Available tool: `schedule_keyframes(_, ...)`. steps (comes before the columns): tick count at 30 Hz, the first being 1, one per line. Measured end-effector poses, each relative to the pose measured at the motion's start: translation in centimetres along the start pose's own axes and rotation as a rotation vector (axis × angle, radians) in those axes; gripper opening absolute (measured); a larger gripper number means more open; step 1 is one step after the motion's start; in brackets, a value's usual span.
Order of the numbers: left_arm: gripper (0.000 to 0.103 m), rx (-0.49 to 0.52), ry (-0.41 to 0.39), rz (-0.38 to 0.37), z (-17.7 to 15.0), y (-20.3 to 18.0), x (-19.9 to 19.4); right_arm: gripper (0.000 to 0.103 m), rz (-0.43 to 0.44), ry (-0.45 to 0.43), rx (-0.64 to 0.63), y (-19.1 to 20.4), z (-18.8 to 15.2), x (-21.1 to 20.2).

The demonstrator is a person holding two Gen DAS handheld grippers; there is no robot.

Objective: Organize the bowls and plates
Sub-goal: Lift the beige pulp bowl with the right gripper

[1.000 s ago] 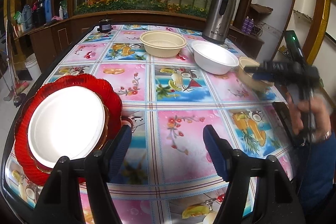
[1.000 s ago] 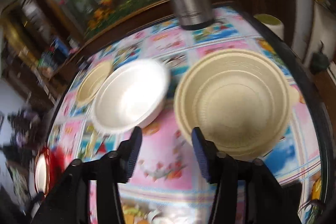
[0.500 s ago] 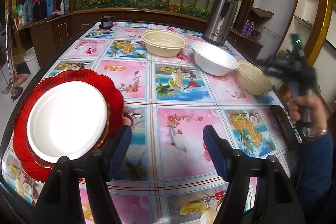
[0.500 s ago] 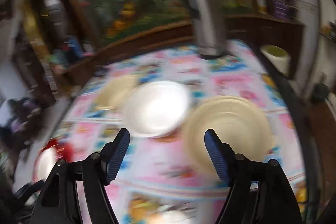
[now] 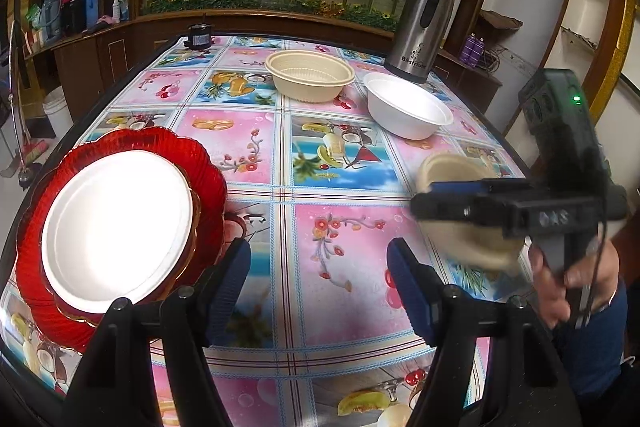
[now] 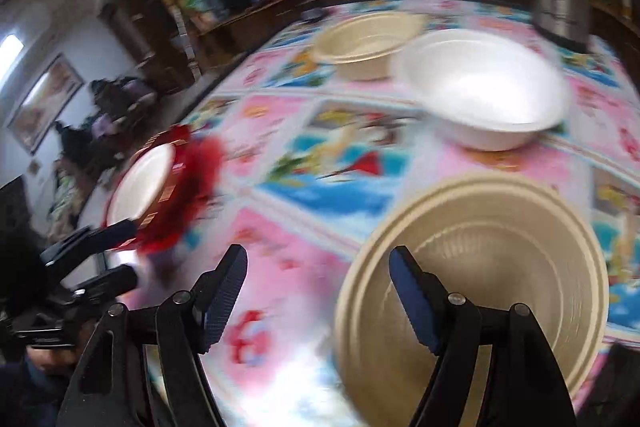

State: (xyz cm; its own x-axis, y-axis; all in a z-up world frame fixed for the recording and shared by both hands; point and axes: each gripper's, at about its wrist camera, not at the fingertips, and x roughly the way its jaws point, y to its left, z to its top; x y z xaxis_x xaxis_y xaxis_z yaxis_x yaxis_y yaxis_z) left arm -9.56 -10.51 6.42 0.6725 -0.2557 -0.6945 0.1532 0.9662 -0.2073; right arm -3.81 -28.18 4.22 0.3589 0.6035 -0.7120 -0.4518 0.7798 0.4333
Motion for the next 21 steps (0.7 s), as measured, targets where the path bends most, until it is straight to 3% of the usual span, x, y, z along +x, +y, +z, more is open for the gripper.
schedule_keyframes(4,0.070,-0.001,0.001,-0.002,-0.1,0.0,-0.2,0.079,0.120,-0.033,-0.009,1.5,0.2,-0.1)
schedule_keyframes(8,0.070,-0.003,-0.005,-0.007,-0.1,0.0,-0.4,0.079,0.181,-0.198,0.034,-0.1,0.6,-3.8)
schedule_keyframes(10,0.070,-0.001,-0.004,-0.010,-0.2,-0.1,-0.4,0.079,0.119,-0.306,0.081,-0.9,0.6,-5.5)
schedule_keyframes(12,0.070,0.002,-0.001,-0.012,-0.2,-0.2,-0.3,0.079,-0.023,-0.400,0.146,-2.4,0.2,-6.9)
schedule_keyframes(14,0.070,0.005,0.005,-0.014,-0.2,-0.4,0.0,0.079,-0.177,-0.437,0.205,-3.9,-0.3,-7.5)
schedule_keyframes(15,0.070,0.008,0.009,-0.014,-0.2,-0.5,0.1,0.079,-0.210,-0.439,0.234,-4.6,-0.6,-7.6)
schedule_keyframes(19,0.070,0.018,0.018,-0.022,0.0,-1.1,0.6,0.078,-0.202,-0.390,0.373,-7.7,-1.8,-6.6)
schedule_keyframes(21,0.070,0.020,0.024,-0.029,0.3,-1.3,0.9,0.073,-0.210,-0.360,0.413,-8.8,-2.2,-6.4)
